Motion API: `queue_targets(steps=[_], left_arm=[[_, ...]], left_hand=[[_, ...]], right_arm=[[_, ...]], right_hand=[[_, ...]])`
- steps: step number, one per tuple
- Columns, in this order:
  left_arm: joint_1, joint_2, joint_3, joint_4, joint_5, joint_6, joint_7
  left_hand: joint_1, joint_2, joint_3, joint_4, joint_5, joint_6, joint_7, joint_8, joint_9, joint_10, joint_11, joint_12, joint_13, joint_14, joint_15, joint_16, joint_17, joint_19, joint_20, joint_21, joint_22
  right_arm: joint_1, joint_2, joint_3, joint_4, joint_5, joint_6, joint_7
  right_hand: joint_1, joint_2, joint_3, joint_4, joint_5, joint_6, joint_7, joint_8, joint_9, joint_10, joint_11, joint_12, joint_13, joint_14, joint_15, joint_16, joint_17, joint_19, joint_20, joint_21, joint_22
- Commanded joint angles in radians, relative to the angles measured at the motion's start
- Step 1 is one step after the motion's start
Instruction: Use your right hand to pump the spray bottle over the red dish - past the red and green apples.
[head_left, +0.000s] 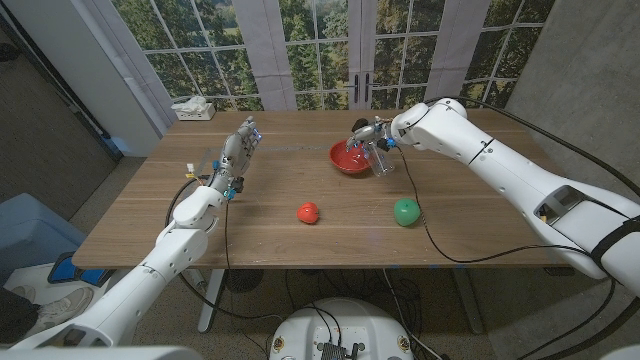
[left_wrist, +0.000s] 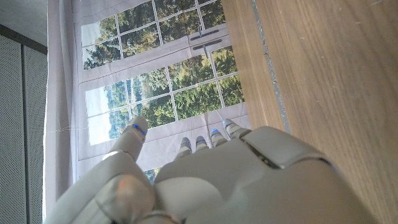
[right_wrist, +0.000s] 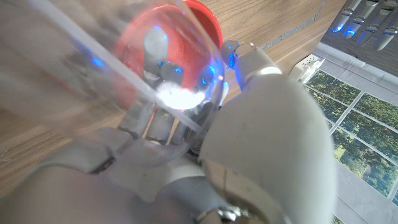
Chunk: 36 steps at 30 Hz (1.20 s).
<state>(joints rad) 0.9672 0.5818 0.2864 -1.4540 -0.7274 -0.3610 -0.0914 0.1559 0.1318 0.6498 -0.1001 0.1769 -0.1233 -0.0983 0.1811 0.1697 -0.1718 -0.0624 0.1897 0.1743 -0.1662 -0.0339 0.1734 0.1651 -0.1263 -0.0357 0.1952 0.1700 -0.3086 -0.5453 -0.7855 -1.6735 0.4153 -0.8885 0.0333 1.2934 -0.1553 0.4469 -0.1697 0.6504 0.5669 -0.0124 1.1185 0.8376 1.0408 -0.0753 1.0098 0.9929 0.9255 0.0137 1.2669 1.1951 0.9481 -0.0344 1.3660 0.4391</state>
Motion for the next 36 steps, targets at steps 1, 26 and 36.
queue_targets(steps=[1, 26, 36], left_arm=[[-0.005, 0.004, 0.004, -0.012, 0.007, 0.006, 0.004], [0.029, 0.021, -0.004, -0.074, 0.020, 0.003, 0.031], [0.046, 0.030, -0.012, -0.103, 0.029, 0.002, 0.047]], left_hand=[[0.012, 0.028, 0.002, -0.007, -0.001, -0.001, 0.001, 0.003, 0.003, -0.074, -0.001, 0.001, 0.003, -0.121, -0.063, 0.003, 0.003, -0.005, -0.064, -0.003, 0.003], [0.011, 0.030, -0.004, -0.010, -0.001, 0.001, 0.000, 0.003, 0.003, -0.073, 0.000, 0.001, 0.003, -0.120, -0.061, 0.004, 0.003, -0.003, -0.064, -0.003, 0.003], [0.011, 0.030, -0.007, -0.011, -0.001, 0.002, -0.001, 0.003, 0.003, -0.073, 0.000, 0.001, 0.003, -0.119, -0.062, 0.004, 0.003, -0.003, -0.063, -0.003, 0.003]], right_arm=[[-0.048, -0.027, 0.046, -0.037, 0.030, 0.054, -0.022], [-0.268, -0.087, 0.191, -0.126, 0.090, 0.356, -0.092], [-0.368, -0.102, 0.252, -0.154, 0.128, 0.480, -0.119]], right_hand=[[0.140, 0.127, -0.005, 0.002, -0.008, 0.001, 0.007, -0.037, -0.041, -0.005, -0.001, 0.002, -0.002, 0.133, -0.213, 0.331, 0.065, 0.094, -0.190, 0.004, 0.002], [0.107, 0.152, -0.013, 0.018, -0.018, 0.064, -0.011, -0.186, -0.225, -0.075, -0.008, -0.007, -0.027, 0.073, -0.210, 0.287, 0.051, 0.021, -0.185, -0.030, -0.108], [0.094, 0.160, -0.017, 0.016, -0.031, 0.067, -0.022, -0.212, -0.252, -0.133, 0.013, -0.016, -0.025, 0.034, -0.205, 0.276, 0.050, -0.023, -0.174, -0.028, -0.146]])
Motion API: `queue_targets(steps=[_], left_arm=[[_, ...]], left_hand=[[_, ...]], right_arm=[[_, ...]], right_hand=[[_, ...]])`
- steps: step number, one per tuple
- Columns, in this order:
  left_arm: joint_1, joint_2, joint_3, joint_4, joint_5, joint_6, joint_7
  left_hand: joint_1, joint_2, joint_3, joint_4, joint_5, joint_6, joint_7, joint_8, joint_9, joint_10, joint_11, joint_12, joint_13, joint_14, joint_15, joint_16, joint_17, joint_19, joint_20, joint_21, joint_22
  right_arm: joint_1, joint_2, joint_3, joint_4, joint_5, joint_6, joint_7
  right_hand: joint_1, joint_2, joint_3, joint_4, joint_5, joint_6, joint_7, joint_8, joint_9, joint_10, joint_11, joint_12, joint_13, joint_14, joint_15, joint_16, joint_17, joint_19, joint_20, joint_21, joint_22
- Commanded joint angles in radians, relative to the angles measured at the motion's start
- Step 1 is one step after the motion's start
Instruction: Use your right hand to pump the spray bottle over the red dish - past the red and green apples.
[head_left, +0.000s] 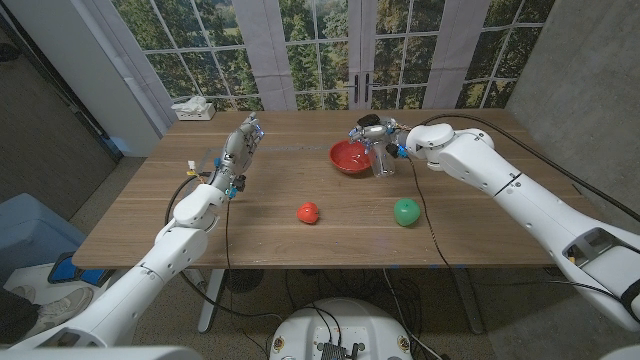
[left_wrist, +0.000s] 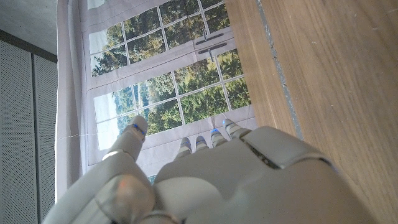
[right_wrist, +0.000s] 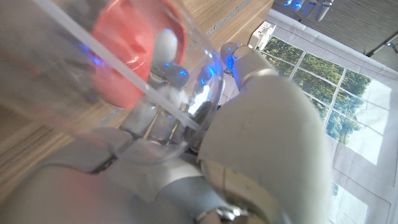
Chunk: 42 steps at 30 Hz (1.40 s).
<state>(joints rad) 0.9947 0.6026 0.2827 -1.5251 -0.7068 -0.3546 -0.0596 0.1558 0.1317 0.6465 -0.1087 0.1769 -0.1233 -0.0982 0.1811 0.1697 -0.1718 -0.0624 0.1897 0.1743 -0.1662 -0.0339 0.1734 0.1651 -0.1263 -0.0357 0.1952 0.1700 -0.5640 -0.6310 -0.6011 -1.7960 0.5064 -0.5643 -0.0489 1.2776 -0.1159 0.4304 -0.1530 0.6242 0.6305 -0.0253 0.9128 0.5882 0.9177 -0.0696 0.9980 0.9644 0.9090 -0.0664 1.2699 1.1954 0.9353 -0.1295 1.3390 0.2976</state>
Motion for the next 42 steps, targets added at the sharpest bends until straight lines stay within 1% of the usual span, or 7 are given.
queue_targets(steps=[1, 5, 13, 23, 32, 36, 42], left_arm=[[0.018, 0.010, -0.008, -0.033, 0.007, -0.005, 0.014], [0.021, 0.013, -0.010, -0.041, 0.011, -0.005, 0.018], [0.027, 0.017, -0.012, -0.052, 0.015, -0.001, 0.026], [0.023, 0.016, -0.011, -0.053, 0.017, -0.003, 0.023], [0.017, 0.013, -0.009, -0.047, 0.017, -0.005, 0.020], [0.015, 0.012, -0.009, -0.044, 0.015, -0.008, 0.014], [0.016, 0.012, -0.012, -0.041, 0.010, -0.012, 0.010]], left_hand=[[0.011, 0.030, -0.004, -0.002, -0.001, 0.002, -0.002, 0.003, 0.003, -0.073, 0.001, 0.001, 0.003, -0.118, -0.062, 0.004, 0.003, -0.003, -0.063, -0.003, 0.003], [0.010, 0.030, -0.005, -0.003, -0.001, 0.002, -0.003, 0.003, 0.003, -0.073, -0.001, 0.001, 0.003, -0.119, -0.062, 0.004, 0.003, -0.003, -0.064, -0.003, 0.003], [0.010, 0.030, -0.006, -0.004, -0.001, 0.002, -0.003, 0.003, 0.003, -0.072, -0.002, 0.001, 0.003, -0.119, -0.063, 0.004, 0.003, -0.003, -0.064, -0.003, 0.003], [0.010, 0.030, -0.009, -0.005, -0.001, 0.003, -0.003, 0.003, 0.003, -0.072, -0.001, 0.001, 0.003, -0.119, -0.063, 0.003, 0.003, -0.003, -0.064, -0.003, 0.003], [0.009, 0.030, -0.010, -0.005, -0.001, 0.004, -0.003, 0.003, 0.003, -0.072, 0.000, 0.001, 0.003, -0.119, -0.063, 0.004, 0.003, -0.003, -0.064, -0.003, 0.003], [0.009, 0.030, -0.011, -0.006, -0.001, 0.004, -0.003, 0.003, 0.003, -0.072, -0.002, 0.001, 0.003, -0.118, -0.063, 0.004, 0.003, -0.003, -0.064, -0.003, 0.003], [0.009, 0.030, -0.012, -0.006, -0.001, 0.003, -0.005, 0.002, 0.003, -0.071, 0.000, 0.001, 0.003, -0.118, -0.063, 0.004, 0.003, -0.003, -0.064, -0.003, 0.003]], right_arm=[[-0.116, -0.022, 0.067, -0.033, 0.033, 0.170, -0.031], [-0.154, -0.025, 0.080, -0.034, 0.025, 0.242, -0.041], [-0.213, -0.003, 0.095, 0.008, -0.005, 0.415, -0.050], [-0.271, 0.020, 0.088, 0.046, -0.088, 0.577, -0.084], [-0.303, 0.051, 0.073, 0.079, -0.179, 0.692, -0.121], [-0.310, 0.055, 0.065, 0.071, -0.221, 0.696, -0.139], [-0.322, 0.066, 0.054, 0.071, -0.277, 0.722, -0.161]], right_hand=[[0.109, 0.121, 0.000, -0.001, -0.005, 0.005, -0.011, -0.007, -0.004, -0.011, 0.009, -0.004, 0.004, 0.048, -0.125, 0.273, 0.049, -0.011, -0.078, -0.001, -0.005], [0.106, 0.122, -0.001, -0.001, -0.009, 0.011, -0.012, -0.010, -0.009, -0.018, 0.011, -0.002, 0.007, 0.034, -0.124, 0.269, 0.049, -0.025, -0.078, 0.001, -0.013], [0.095, 0.126, -0.001, -0.001, -0.020, 0.025, -0.023, -0.020, -0.024, -0.045, 0.044, -0.008, 0.008, -0.014, -0.121, 0.253, 0.045, -0.069, -0.065, 0.002, -0.038], [0.085, 0.132, 0.004, -0.003, -0.036, 0.027, -0.030, -0.033, -0.038, -0.091, 0.052, -0.014, 0.021, -0.066, -0.119, 0.231, 0.042, -0.113, -0.061, 0.006, -0.072], [0.067, 0.137, 0.006, 0.000, -0.061, 0.024, -0.032, -0.039, -0.040, -0.130, 0.061, -0.044, -0.008, -0.107, -0.124, 0.205, 0.038, -0.159, -0.062, 0.006, -0.100], [0.055, 0.138, 0.013, 0.001, -0.076, 0.027, -0.035, -0.041, -0.046, -0.145, 0.068, -0.070, -0.041, -0.136, -0.124, 0.179, 0.033, -0.190, -0.039, -0.004, -0.116], [0.045, 0.143, 0.025, 0.000, -0.088, 0.038, -0.038, -0.039, -0.051, -0.137, 0.075, -0.096, -0.089, -0.152, -0.131, 0.144, 0.025, -0.203, -0.032, -0.009, -0.124]])
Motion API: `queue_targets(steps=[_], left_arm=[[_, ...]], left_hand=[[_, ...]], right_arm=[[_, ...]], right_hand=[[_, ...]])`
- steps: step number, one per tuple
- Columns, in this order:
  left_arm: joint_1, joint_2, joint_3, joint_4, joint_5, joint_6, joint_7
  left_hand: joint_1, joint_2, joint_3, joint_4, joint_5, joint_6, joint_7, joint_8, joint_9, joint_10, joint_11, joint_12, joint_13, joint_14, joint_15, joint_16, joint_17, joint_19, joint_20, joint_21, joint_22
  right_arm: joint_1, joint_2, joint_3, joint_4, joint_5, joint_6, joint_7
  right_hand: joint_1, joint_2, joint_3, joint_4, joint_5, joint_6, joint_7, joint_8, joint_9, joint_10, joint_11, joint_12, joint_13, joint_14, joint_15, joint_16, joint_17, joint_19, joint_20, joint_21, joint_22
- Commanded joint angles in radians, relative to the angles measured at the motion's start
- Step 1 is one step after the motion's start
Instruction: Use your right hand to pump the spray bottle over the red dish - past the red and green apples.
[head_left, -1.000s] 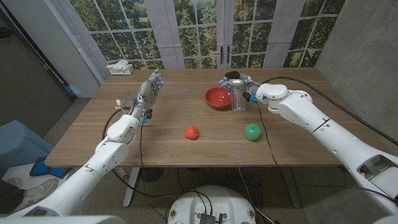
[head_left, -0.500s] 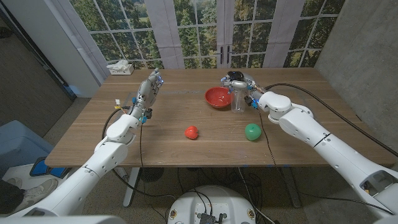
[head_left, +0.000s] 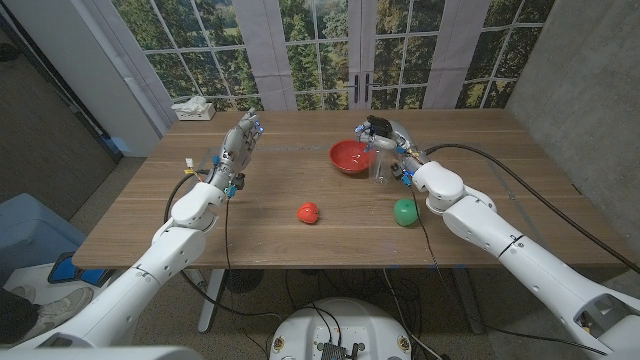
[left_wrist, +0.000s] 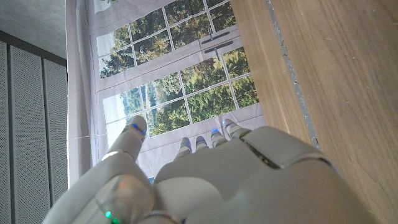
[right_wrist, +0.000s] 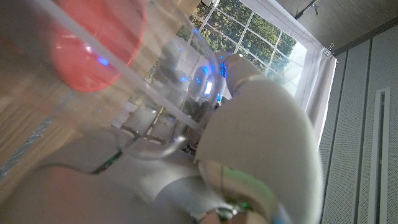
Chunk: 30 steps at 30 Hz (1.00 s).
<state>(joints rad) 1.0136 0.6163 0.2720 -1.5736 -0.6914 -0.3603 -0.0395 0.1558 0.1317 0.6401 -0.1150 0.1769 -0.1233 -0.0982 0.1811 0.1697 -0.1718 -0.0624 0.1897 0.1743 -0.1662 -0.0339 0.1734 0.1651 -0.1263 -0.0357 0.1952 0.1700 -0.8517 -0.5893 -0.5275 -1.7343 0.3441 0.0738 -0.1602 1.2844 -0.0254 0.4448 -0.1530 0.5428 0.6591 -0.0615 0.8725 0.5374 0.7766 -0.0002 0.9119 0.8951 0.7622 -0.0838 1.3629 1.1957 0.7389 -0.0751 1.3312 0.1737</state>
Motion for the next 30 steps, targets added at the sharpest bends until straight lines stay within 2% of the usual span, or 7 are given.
queue_targets(steps=[1, 5, 6, 7, 8, 16, 30], left_arm=[[-0.003, 0.001, -0.001, 0.007, -0.002, -0.006, -0.010], [-0.004, 0.000, -0.002, 0.010, -0.004, -0.010, -0.013], [-0.005, 0.002, -0.002, 0.009, -0.003, -0.008, -0.014], [-0.005, 0.000, -0.003, 0.010, -0.006, -0.009, -0.015], [-0.005, 0.002, -0.002, 0.009, -0.005, -0.008, -0.016], [-0.009, 0.002, -0.002, 0.012, -0.006, -0.008, -0.020], [-0.002, 0.006, -0.003, 0.000, -0.005, -0.007, -0.016]], left_hand=[[0.009, 0.030, -0.006, 0.000, -0.001, 0.004, -0.005, 0.003, 0.003, -0.071, -0.001, 0.001, 0.003, -0.118, -0.063, 0.004, 0.003, -0.003, -0.065, -0.003, 0.003], [0.009, 0.030, -0.006, 0.000, -0.001, 0.004, -0.005, 0.003, 0.003, -0.071, -0.001, 0.001, 0.003, -0.118, -0.063, 0.004, 0.003, -0.003, -0.064, -0.003, 0.003], [0.009, 0.030, -0.007, 0.000, -0.001, 0.004, -0.005, 0.003, 0.003, -0.071, -0.001, 0.001, 0.003, -0.118, -0.063, 0.003, 0.003, -0.002, -0.064, -0.003, 0.003], [0.009, 0.030, -0.007, 0.000, -0.001, 0.004, -0.005, 0.003, 0.003, -0.071, -0.002, 0.001, 0.003, -0.118, -0.063, 0.004, 0.003, -0.002, -0.065, -0.003, 0.003], [0.009, 0.031, -0.007, -0.001, -0.001, 0.004, -0.005, 0.003, 0.003, -0.071, -0.001, 0.001, 0.003, -0.118, -0.063, 0.004, 0.003, -0.003, -0.064, -0.003, 0.003], [0.009, 0.031, -0.008, -0.001, -0.001, 0.006, -0.005, 0.003, 0.003, -0.071, -0.001, 0.001, 0.003, -0.118, -0.063, 0.003, 0.003, -0.002, -0.065, -0.003, 0.003], [0.009, 0.031, -0.011, -0.002, -0.001, 0.006, -0.005, 0.003, 0.003, -0.070, -0.002, 0.001, 0.003, -0.117, -0.063, 0.004, 0.003, -0.002, -0.065, -0.003, 0.003]], right_arm=[[-0.035, 0.028, -0.022, 0.014, -0.124, 0.094, -0.052], [-0.042, 0.050, -0.032, 0.038, -0.164, 0.129, -0.075], [-0.045, 0.061, -0.031, 0.049, -0.163, 0.145, -0.081], [-0.048, 0.071, -0.030, 0.061, -0.160, 0.161, -0.085], [-0.049, 0.070, -0.030, 0.062, -0.162, 0.161, -0.081], [-0.071, 0.100, -0.028, 0.083, -0.204, 0.202, -0.123], [-0.097, 0.106, -0.021, 0.086, -0.196, 0.186, -0.124]], right_hand=[[0.037, 0.053, 0.012, 0.000, -0.009, 0.010, -0.002, 0.001, -0.001, 0.003, 0.003, -0.010, -0.020, -0.006, -0.115, 0.047, 0.024, -0.007, -0.086, -0.002, -0.001], [0.025, 0.055, 0.025, 0.000, -0.019, 0.015, 0.000, 0.001, -0.007, -0.002, 0.002, -0.034, -0.058, -0.020, -0.121, -0.004, 0.004, -0.021, -0.087, -0.012, -0.005], [0.017, 0.058, 0.034, -0.001, -0.027, 0.016, 0.003, 0.002, -0.011, 0.000, -0.002, -0.051, -0.089, -0.011, -0.126, -0.058, -0.031, -0.034, -0.088, -0.019, -0.005], [0.005, 0.063, 0.048, -0.005, -0.048, 0.015, 0.001, 0.007, -0.016, 0.002, -0.014, -0.065, -0.122, 0.021, -0.128, -0.203, -0.142, -0.051, -0.088, -0.023, -0.003], [0.004, 0.062, 0.050, -0.007, -0.053, 0.014, 0.001, 0.008, -0.018, 0.012, -0.006, -0.070, -0.137, 0.030, -0.128, -0.230, -0.162, -0.054, -0.087, -0.023, -0.003], [-0.011, 0.046, 0.064, -0.011, -0.077, 0.044, 0.016, 0.028, -0.035, 0.071, -0.018, -0.111, -0.234, 0.086, -0.128, -0.362, -0.245, -0.064, -0.081, -0.019, -0.003], [-0.036, 0.042, 0.101, -0.007, -0.091, 0.044, 0.051, 0.021, -0.072, 0.042, -0.035, -0.189, -0.322, 0.081, -0.128, -0.510, -0.314, -0.082, -0.072, -0.011, -0.004]])
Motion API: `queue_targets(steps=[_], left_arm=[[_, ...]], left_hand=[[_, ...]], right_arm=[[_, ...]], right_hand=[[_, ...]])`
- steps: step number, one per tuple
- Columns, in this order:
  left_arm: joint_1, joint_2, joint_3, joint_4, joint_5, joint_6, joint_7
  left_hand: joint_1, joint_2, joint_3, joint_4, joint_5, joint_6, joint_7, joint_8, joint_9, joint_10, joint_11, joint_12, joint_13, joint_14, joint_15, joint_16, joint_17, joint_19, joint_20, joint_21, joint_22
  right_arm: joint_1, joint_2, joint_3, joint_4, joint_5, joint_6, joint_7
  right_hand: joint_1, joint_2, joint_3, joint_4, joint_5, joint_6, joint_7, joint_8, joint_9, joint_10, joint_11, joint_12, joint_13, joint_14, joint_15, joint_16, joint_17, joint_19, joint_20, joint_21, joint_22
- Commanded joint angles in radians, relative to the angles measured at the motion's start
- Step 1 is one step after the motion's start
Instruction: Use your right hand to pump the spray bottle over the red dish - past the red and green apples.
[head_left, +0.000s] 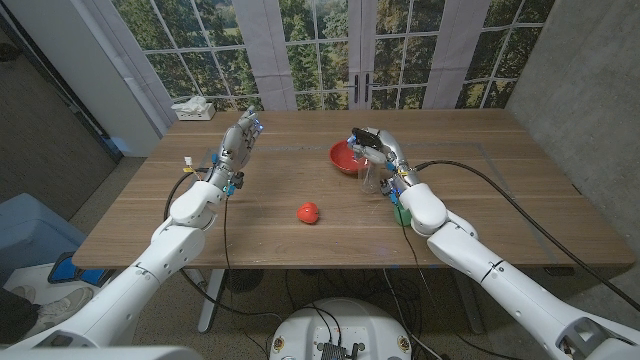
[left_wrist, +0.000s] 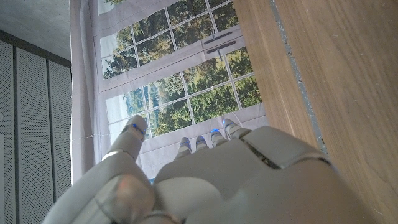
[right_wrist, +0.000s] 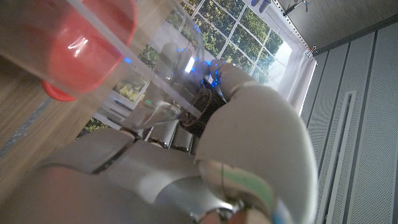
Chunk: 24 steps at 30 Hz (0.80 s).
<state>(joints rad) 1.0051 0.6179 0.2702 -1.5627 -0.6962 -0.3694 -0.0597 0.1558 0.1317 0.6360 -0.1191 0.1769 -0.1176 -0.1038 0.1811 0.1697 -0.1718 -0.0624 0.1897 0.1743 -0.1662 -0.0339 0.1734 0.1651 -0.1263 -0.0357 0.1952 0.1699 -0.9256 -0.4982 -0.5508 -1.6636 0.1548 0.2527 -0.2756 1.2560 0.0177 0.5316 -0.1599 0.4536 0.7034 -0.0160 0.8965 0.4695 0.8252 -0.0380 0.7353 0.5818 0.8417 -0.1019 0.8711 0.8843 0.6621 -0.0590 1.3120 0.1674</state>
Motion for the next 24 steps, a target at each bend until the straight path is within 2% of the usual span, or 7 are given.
queue_targets(steps=[1, 11, 18, 24], left_arm=[[0.009, 0.006, -0.002, -0.014, 0.002, 0.003, 0.007], [0.023, 0.010, -0.005, -0.031, 0.005, 0.004, 0.018], [0.024, 0.010, -0.004, -0.034, 0.008, 0.004, 0.018], [0.025, 0.012, -0.005, -0.038, 0.007, 0.005, 0.018]], left_hand=[[0.009, 0.031, -0.007, 0.002, -0.001, 0.001, 0.001, 0.003, 0.003, -0.070, -0.001, 0.001, 0.003, -0.117, -0.063, 0.004, 0.003, -0.002, -0.064, -0.003, 0.003], [0.009, 0.031, -0.009, 0.001, -0.001, 0.002, 0.001, 0.003, 0.003, -0.070, -0.003, 0.001, 0.003, -0.117, -0.063, 0.003, 0.003, -0.002, -0.065, -0.003, 0.003], [0.009, 0.031, -0.010, 0.000, -0.001, 0.003, 0.000, 0.003, 0.003, -0.071, -0.003, 0.000, 0.003, -0.117, -0.063, 0.003, 0.003, -0.002, -0.065, -0.003, 0.003], [0.009, 0.031, -0.011, 0.000, -0.001, 0.002, 0.000, 0.002, 0.003, -0.071, -0.002, 0.000, 0.003, -0.118, -0.063, 0.003, 0.003, -0.002, -0.065, -0.003, 0.003]], right_arm=[[-0.024, 0.016, 0.002, 0.019, -0.004, 0.010, -0.007], [-0.032, 0.035, -0.005, 0.074, -0.033, 0.047, -0.035], [-0.042, 0.039, -0.002, 0.081, -0.046, 0.055, -0.053], [-0.052, 0.046, 0.003, 0.086, -0.066, 0.066, -0.083]], right_hand=[[-0.009, -0.002, 0.014, 0.000, -0.002, -0.001, 0.006, -0.004, -0.005, -0.006, 0.003, -0.014, -0.010, 0.001, -0.110, -0.021, -0.003, -0.006, -0.088, 0.008, 0.002], [-0.020, -0.004, 0.033, -0.001, -0.006, -0.001, 0.006, -0.006, -0.020, -0.025, -0.002, -0.045, -0.039, -0.007, -0.110, -0.071, -0.014, -0.028, -0.088, -0.003, -0.001], [-0.027, -0.007, 0.049, -0.003, -0.008, 0.003, 0.009, -0.006, -0.033, -0.047, 0.004, -0.073, -0.062, -0.025, -0.108, -0.116, -0.024, -0.051, -0.083, -0.014, -0.002], [-0.029, -0.007, 0.064, -0.005, -0.008, -0.002, 0.014, -0.010, -0.045, -0.062, -0.003, -0.100, -0.082, -0.039, -0.106, -0.155, -0.035, -0.071, -0.076, -0.023, -0.002]])
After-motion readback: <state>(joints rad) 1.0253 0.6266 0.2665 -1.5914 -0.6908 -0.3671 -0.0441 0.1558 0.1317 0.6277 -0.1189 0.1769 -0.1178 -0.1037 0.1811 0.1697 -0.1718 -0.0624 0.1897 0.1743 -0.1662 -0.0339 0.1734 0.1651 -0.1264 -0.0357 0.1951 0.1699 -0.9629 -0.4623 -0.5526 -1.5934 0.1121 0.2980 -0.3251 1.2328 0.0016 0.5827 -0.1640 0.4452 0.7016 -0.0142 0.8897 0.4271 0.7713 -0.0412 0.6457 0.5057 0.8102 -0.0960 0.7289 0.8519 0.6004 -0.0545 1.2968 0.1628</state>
